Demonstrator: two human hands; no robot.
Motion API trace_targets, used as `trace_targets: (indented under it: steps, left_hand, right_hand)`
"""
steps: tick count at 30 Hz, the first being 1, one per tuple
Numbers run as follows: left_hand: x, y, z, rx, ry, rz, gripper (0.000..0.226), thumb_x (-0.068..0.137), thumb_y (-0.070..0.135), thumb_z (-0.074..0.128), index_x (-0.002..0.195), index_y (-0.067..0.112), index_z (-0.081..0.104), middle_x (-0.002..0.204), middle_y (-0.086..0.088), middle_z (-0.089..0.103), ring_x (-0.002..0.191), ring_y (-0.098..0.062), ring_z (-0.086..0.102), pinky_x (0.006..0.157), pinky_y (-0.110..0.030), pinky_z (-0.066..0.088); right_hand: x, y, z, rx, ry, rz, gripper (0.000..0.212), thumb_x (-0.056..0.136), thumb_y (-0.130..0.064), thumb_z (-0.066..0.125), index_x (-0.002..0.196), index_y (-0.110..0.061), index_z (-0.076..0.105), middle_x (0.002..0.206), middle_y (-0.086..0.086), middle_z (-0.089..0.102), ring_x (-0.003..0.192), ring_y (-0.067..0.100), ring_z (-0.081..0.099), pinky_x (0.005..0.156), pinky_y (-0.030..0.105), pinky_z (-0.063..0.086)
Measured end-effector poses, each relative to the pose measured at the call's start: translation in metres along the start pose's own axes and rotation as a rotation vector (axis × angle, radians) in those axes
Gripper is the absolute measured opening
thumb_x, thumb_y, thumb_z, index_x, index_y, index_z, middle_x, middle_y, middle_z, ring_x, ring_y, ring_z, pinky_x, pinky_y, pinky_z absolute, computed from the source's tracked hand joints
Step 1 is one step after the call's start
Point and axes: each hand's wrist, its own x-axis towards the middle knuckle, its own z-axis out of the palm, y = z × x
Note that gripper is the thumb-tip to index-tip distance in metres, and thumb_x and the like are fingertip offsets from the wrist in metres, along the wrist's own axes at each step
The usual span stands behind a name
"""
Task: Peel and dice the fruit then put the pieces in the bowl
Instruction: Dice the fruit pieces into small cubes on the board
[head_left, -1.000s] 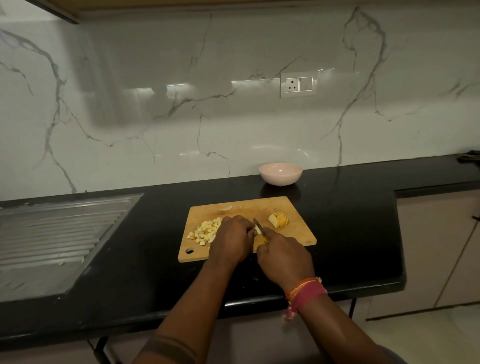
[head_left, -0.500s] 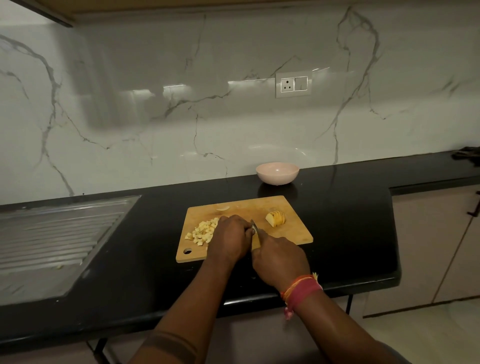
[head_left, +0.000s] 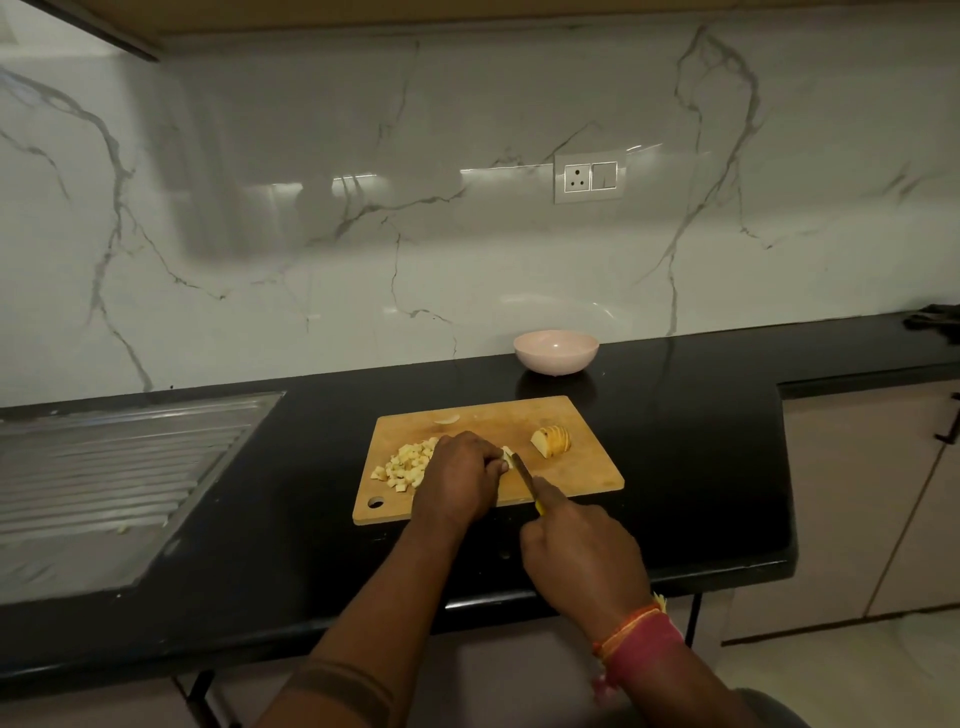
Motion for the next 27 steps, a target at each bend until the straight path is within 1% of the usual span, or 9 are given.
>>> trace_targets:
  steps: [4,6,8,13,17,20,22,25,27]
  left_hand:
    - [0.000,-0.004,0.001,-0.032,-0.009,-0.053,0.016,0.094,0.033,0.068,0.103,0.025,0.080,0.103,0.006,0.076,0.095,-0.018,0.062,0.086,-0.039,0.052]
    - [0.000,-0.004,0.001,-0.042,-0.014,-0.045,0.017,0.094,0.032,0.068,0.105,0.027,0.080,0.103,0.006,0.076,0.095,-0.017,0.063,0.085,-0.039,0.053]
    - [0.001,-0.002,-0.001,-0.056,-0.012,-0.036,0.016,0.094,0.029,0.069,0.106,0.026,0.080,0.103,0.006,0.077,0.095,-0.016,0.065,0.086,-0.038,0.054]
    - [0.002,-0.003,0.001,-0.055,-0.013,-0.034,0.012,0.093,0.028,0.069,0.096,0.028,0.081,0.094,0.007,0.076,0.089,-0.016,0.065,0.082,-0.039,0.055]
    - [0.003,-0.002,0.003,-0.022,-0.015,-0.043,0.013,0.093,0.032,0.069,0.095,0.030,0.081,0.094,0.010,0.076,0.088,-0.014,0.064,0.080,-0.039,0.055]
    - [0.004,-0.002,0.004,-0.020,-0.008,-0.044,0.012,0.093,0.031,0.070,0.093,0.030,0.081,0.092,0.011,0.076,0.085,-0.014,0.064,0.079,-0.038,0.056]
    - [0.004,-0.003,0.004,-0.037,0.019,-0.045,0.010,0.091,0.029,0.072,0.094,0.028,0.082,0.091,0.010,0.076,0.086,-0.014,0.065,0.080,-0.038,0.056]
    - [0.003,-0.004,0.003,-0.058,0.030,-0.077,0.012,0.093,0.026,0.072,0.098,0.023,0.081,0.097,0.006,0.076,0.091,-0.014,0.066,0.084,-0.034,0.054]
    - [0.004,-0.005,0.003,-0.061,0.038,-0.091,0.012,0.093,0.024,0.071,0.100,0.022,0.080,0.099,0.005,0.076,0.090,-0.012,0.066,0.084,-0.030,0.052]
  right_hand:
    - [0.017,-0.008,0.006,0.013,-0.016,0.002,0.060,0.098,-0.035,0.041,0.156,-0.037,0.027,0.077,-0.008,0.058,0.066,0.010,0.055,0.055,0.028,0.044]
    - [0.027,-0.012,0.010,-0.017,-0.024,-0.002,0.058,0.098,-0.037,0.041,0.155,-0.035,0.030,0.084,-0.003,0.064,0.073,0.015,0.061,0.062,0.030,0.051]
    - [0.036,-0.016,0.015,-0.033,-0.036,0.013,0.056,0.098,-0.036,0.041,0.154,-0.033,0.034,0.087,-0.001,0.067,0.076,0.017,0.063,0.065,0.031,0.052]
    - [0.043,-0.021,0.020,-0.070,-0.032,0.020,0.054,0.099,-0.034,0.041,0.153,-0.028,0.037,0.089,0.001,0.068,0.080,0.021,0.065,0.063,0.031,0.045]
    - [0.036,-0.015,0.014,-0.071,-0.068,-0.002,0.054,0.098,-0.035,0.042,0.151,-0.029,0.036,0.083,-0.002,0.063,0.073,0.016,0.061,0.062,0.031,0.047]
    - [0.011,-0.008,0.010,-0.095,-0.054,-0.023,0.055,0.098,-0.035,0.042,0.152,-0.029,0.033,0.081,-0.005,0.061,0.069,0.013,0.057,0.060,0.031,0.046]
    - [0.004,-0.004,0.004,-0.067,-0.050,-0.018,0.054,0.097,-0.035,0.042,0.151,-0.030,0.037,0.081,-0.005,0.062,0.068,0.013,0.057,0.057,0.029,0.044]
    - [0.005,-0.001,-0.002,0.031,-0.064,0.004,0.051,0.096,-0.033,0.045,0.148,-0.033,0.044,0.076,-0.008,0.057,0.065,0.009,0.055,0.051,0.024,0.037]
    - [0.007,-0.001,-0.004,0.083,-0.058,0.008,0.052,0.096,-0.032,0.045,0.148,-0.034,0.044,0.075,-0.009,0.058,0.065,0.007,0.056,0.052,0.024,0.041]
